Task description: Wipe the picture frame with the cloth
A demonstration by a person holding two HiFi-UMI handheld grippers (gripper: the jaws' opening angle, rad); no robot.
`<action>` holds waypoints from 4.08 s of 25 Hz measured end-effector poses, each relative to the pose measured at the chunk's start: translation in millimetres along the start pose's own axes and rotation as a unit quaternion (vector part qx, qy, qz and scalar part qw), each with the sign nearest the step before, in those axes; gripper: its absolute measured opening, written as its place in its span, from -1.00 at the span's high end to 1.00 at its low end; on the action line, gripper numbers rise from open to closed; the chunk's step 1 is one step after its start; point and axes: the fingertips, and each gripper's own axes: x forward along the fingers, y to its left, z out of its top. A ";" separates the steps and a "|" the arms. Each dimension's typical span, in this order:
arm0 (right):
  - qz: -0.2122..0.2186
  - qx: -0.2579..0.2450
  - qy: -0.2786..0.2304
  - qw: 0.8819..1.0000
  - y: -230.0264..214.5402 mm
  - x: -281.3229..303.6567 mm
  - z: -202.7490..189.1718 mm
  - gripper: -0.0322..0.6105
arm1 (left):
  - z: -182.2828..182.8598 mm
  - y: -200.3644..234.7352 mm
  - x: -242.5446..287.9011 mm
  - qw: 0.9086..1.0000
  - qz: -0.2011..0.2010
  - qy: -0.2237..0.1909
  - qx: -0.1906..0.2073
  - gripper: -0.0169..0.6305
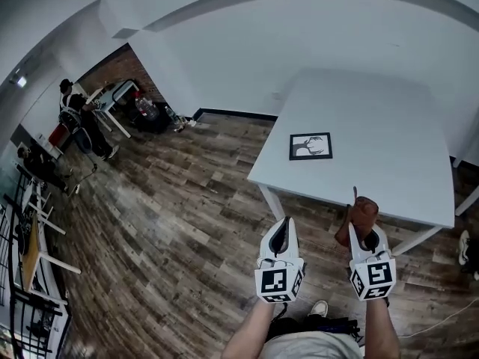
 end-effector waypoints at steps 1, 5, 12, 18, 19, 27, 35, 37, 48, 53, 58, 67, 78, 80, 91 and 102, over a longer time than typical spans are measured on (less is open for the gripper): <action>0.001 -0.002 0.002 1.000 -5.5 8.8 -0.5 0.60 | 0.2 0.2 10.1 1.000 0.000 0.000 0.001 0.95; 0.003 -0.003 0.005 1.000 -21.9 42.6 0.3 0.60 | -0.8 7.4 45.4 1.000 0.000 0.000 0.002 0.95; -0.003 -0.008 0.023 1.000 -36.8 117.7 -10.0 0.60 | -12.5 40.7 117.0 1.000 -0.010 -0.001 -0.004 0.95; -0.017 -0.010 0.046 0.999 -43.3 207.8 -17.7 0.59 | -27.5 88.6 195.9 1.000 -0.026 0.001 -0.005 0.95; -0.019 -0.009 0.048 0.999 -43.6 223.6 -16.6 0.60 | -29.0 96.8 208.2 1.000 -0.030 0.002 -0.005 0.95; -0.026 -0.008 0.070 0.997 -41.8 308.8 -9.1 0.59 | -36.5 145.5 279.8 0.999 -0.045 0.012 -0.003 0.95; -0.004 0.008 0.115 0.993 -52.9 361.1 -25.7 0.59 | -49.6 154.0 325.1 0.999 -0.045 0.015 -0.002 0.95; 0.007 0.014 0.133 0.991 -55.3 373.0 -34.0 0.59 | -53.6 153.9 332.2 0.999 -0.046 0.014 -0.001 0.95; 0.065 0.041 0.245 0.966 -49.2 467.3 -95.4 0.59 | -62.0 158.4 354.5 0.999 -0.040 0.014 0.019 0.95; 0.063 0.082 0.337 0.936 -48.7 501.1 -142.9 0.59 | -60.5 165.6 351.1 0.999 -0.029 0.017 0.014 0.95; 0.061 0.112 0.393 0.911 -42.7 529.8 -169.5 0.59 | -60.6 176.7 346.9 1.000 -0.014 0.019 0.012 0.95; 0.075 0.133 0.447 0.882 -23.4 544.8 -192.5 0.59 | -67.0 182.6 341.8 1.000 -0.006 0.025 0.002 0.95; 0.017 0.140 0.459 0.877 -95.6 509.1 -205.4 0.58 | -72.9 178.7 341.7 1.000 -0.011 0.024 -0.005 0.95; 0.001 0.135 0.463 0.876 -115.7 500.8 -205.3 0.58 | -71.5 176.5 344.1 1.000 -0.014 0.009 -0.005 0.95; -0.040 0.133 0.478 0.867 -168.5 471.3 -206.7 0.58 | -72.9 163.5 344.8 0.999 -0.031 0.025 -0.004 0.95; 0.055 0.131 0.432 0.890 -68.3 486.4 -169.0 0.58 | -65.7 168.6 341.6 0.999 -0.025 0.028 0.001 0.95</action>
